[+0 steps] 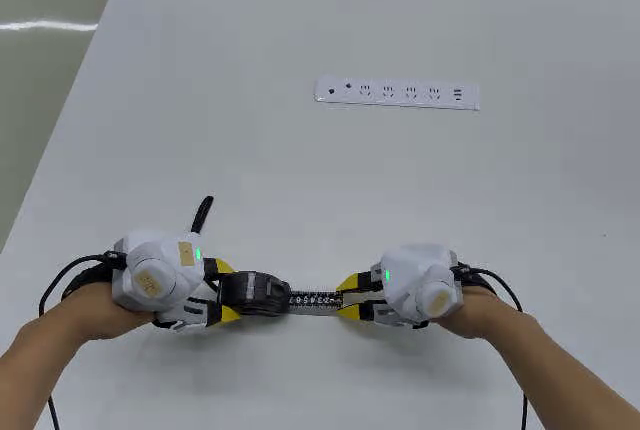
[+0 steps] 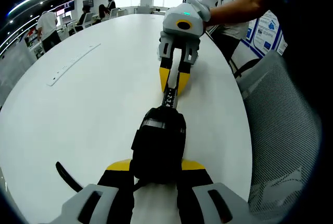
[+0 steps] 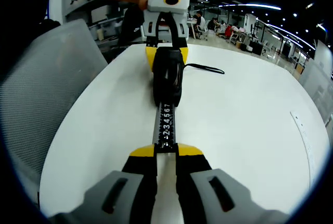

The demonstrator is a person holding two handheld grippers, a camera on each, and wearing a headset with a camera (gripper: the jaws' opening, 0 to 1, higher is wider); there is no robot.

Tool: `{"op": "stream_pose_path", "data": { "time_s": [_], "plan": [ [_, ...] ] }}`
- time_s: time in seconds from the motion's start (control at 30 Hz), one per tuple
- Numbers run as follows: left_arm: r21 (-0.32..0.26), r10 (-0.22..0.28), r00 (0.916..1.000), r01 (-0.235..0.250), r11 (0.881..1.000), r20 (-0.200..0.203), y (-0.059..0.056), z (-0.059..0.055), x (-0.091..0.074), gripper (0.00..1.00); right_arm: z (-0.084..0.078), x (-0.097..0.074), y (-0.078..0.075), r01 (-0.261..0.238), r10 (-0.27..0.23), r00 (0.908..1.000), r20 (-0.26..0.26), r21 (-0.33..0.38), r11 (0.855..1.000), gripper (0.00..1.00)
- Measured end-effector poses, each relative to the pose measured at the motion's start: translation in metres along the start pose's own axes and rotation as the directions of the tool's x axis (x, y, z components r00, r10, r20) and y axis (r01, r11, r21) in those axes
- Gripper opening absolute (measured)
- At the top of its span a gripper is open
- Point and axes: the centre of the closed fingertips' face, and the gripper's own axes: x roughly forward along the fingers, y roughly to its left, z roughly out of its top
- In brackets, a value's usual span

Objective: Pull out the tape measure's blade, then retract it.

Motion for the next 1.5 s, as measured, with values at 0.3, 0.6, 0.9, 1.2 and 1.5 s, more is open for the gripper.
{"op": "stream_pose_path", "data": {
  "time_s": [0.3, 0.6, 0.9, 1.2, 1.5],
  "plan": [
    [0.000, -0.003, 1.0000, 0.003, 1.000, 0.000, 0.000, 0.000, 0.000, 0.28, -0.007, -0.007, 0.000, 0.002, -0.002, 1.0000, -0.009, 0.004, 1.000, 0.10],
    [0.001, -0.006, 1.0000, 0.006, 1.000, -0.001, 0.000, 0.000, 0.000, 0.28, -0.013, -0.014, 0.001, 0.002, -0.002, 0.9998, -0.020, 0.011, 1.000, 0.10],
    [0.002, -0.010, 0.9999, 0.010, 1.000, -0.004, 0.000, 0.000, 0.000, 0.28, -0.020, -0.024, 0.002, 0.005, -0.005, 0.9995, -0.030, 0.017, 1.000, 0.10],
    [0.002, -0.010, 0.9999, 0.010, 1.000, -0.008, 0.000, 0.000, 0.000, 0.28, -0.026, -0.031, 0.002, 0.009, -0.008, 0.9992, -0.039, 0.016, 1.000, 0.10],
    [0.003, -0.012, 0.9998, 0.012, 1.000, -0.016, -0.001, -0.001, 0.000, 0.28, -0.032, -0.038, 0.002, 0.016, -0.015, 0.9989, -0.045, 0.018, 1.000, 0.11]
  ]
}}
